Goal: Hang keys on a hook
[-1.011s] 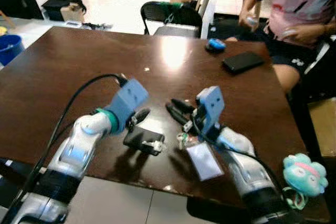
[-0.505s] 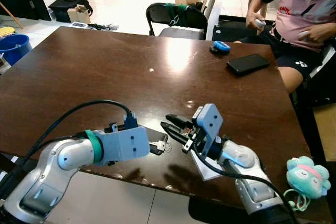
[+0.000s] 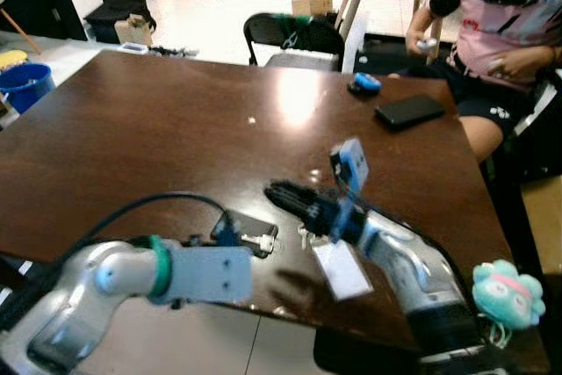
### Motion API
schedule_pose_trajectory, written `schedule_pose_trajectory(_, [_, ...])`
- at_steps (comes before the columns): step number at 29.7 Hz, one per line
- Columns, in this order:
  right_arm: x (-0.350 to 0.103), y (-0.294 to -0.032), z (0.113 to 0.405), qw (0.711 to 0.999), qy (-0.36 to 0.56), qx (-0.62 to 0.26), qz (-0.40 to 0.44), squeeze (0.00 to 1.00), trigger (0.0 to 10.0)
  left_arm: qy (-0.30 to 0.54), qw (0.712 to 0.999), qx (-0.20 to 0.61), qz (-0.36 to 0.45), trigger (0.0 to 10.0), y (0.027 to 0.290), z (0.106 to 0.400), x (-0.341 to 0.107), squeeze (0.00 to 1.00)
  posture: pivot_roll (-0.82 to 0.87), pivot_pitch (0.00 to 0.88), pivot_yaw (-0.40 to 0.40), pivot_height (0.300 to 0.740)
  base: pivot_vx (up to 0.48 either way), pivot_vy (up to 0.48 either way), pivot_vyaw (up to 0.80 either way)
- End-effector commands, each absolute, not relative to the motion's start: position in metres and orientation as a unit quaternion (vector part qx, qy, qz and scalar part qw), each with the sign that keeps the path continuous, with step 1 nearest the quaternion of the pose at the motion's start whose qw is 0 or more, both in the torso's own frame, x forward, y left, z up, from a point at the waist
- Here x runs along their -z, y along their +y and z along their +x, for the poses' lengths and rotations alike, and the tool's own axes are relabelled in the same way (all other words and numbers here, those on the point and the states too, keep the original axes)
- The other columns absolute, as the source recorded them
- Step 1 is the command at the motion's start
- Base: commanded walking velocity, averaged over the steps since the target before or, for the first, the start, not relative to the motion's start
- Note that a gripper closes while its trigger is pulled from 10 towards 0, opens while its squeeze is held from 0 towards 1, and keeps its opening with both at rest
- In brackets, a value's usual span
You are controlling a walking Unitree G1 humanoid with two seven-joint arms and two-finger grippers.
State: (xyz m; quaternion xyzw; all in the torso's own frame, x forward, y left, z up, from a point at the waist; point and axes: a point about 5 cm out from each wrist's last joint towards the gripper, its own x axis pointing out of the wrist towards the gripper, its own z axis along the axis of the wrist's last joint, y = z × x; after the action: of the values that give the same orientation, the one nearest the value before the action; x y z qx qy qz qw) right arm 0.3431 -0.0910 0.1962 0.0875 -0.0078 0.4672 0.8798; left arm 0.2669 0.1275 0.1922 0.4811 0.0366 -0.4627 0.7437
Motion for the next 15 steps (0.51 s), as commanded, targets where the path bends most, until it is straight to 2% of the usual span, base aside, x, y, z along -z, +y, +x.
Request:
schedule_pose_trajectory(1, [-0.190, -0.093, 0.344, 0.887, -0.002, -0.456, 0.076, 0.00, 10.0, 0.044, 0.752, 0.456, 0.474, 10.0, 0.131, 0.268, -0.190, 0.00, 0.18, 0.103, 0.110, 0.740, 0.000, 0.000, 0.00])
schedule_pose_trajectory(2, [-0.192, -0.094, 0.346, 0.900, -0.033, -0.435, 0.019, 0.00, 10.0, 0.029, 0.784, 0.431, 0.446, 10.0, 0.131, 0.272, -0.196, 0.00, 0.18, 0.107, 0.108, 0.740, 0.000, 0.000, 0.00])
schedule_pose_trajectory(3, [-0.192, -0.094, 0.346, 0.900, -0.033, -0.435, 0.019, 0.00, 10.0, 0.029, 0.784, 0.431, 0.446, 10.0, 0.131, 0.272, -0.196, 0.00, 0.18, 0.107, 0.108, 0.740, 0.000, 0.000, 0.00])
schedule_pose_trajectory(4, [-0.195, -0.094, 0.346, 0.904, -0.068, -0.420, -0.047, 0.00, 10.0, 0.012, 0.811, 0.405, 0.421, 10.0, 0.131, 0.276, -0.201, 0.00, 0.18, 0.108, 0.107, 0.740, 0.000, 0.000, 0.00])
schedule_pose_trajectory(6, [-0.208, -0.092, 0.345, 0.891, -0.152, -0.391, -0.175, 0.00, 10.0, -0.005, 0.868, 0.343, 0.359, 10.0, 0.137, 0.284, -0.207, 0.00, 0.18, 0.112, 0.097, 0.740, 0.000, 0.000, 0.00])
schedule_pose_trajectory(7, [-0.208, -0.092, 0.345, 0.891, -0.152, -0.391, -0.175, 0.00, 10.0, -0.005, 0.868, 0.343, 0.359, 10.0, 0.137, 0.284, -0.207, 0.00, 0.18, 0.112, 0.097, 0.740, 0.000, 0.000, 0.00])
schedule_pose_trajectory(8, [-0.217, -0.091, 0.345, 0.885, -0.187, -0.379, -0.196, 0.00, 10.0, -0.007, 0.889, 0.319, 0.329, 10.0, 0.139, 0.287, -0.209, 0.00, 0.18, 0.114, 0.093, 0.740, 0.000, 0.000, 0.00])
schedule_pose_trajectory(11, [-0.225, -0.090, 0.344, 0.882, -0.208, -0.375, -0.198, 0.00, 10.0, -0.005, 0.904, 0.300, 0.304, 10.0, 0.141, 0.289, -0.209, 0.00, 0.18, 0.113, 0.092, 0.740, 0.000, 0.000, 0.00])
schedule_pose_trajectory(13, [-0.241, -0.088, 0.345, 0.872, -0.238, -0.376, -0.206, 0.00, 10.0, -0.002, 0.928, 0.282, 0.244, 10.0, 0.141, 0.289, -0.212, 0.00, 0.17, 0.115, 0.078, 0.740, 0.000, 0.000, 0.00])
schedule_pose_trajectory(15, [-0.247, -0.087, 0.347, 0.871, -0.250, -0.371, -0.205, 0.00, 10.0, 0.007, 0.930, 0.289, 0.226, 10.0, 0.138, 0.286, -0.210, 0.00, 0.18, 0.116, 0.068, 0.740, 0.000, 0.000, 0.00])
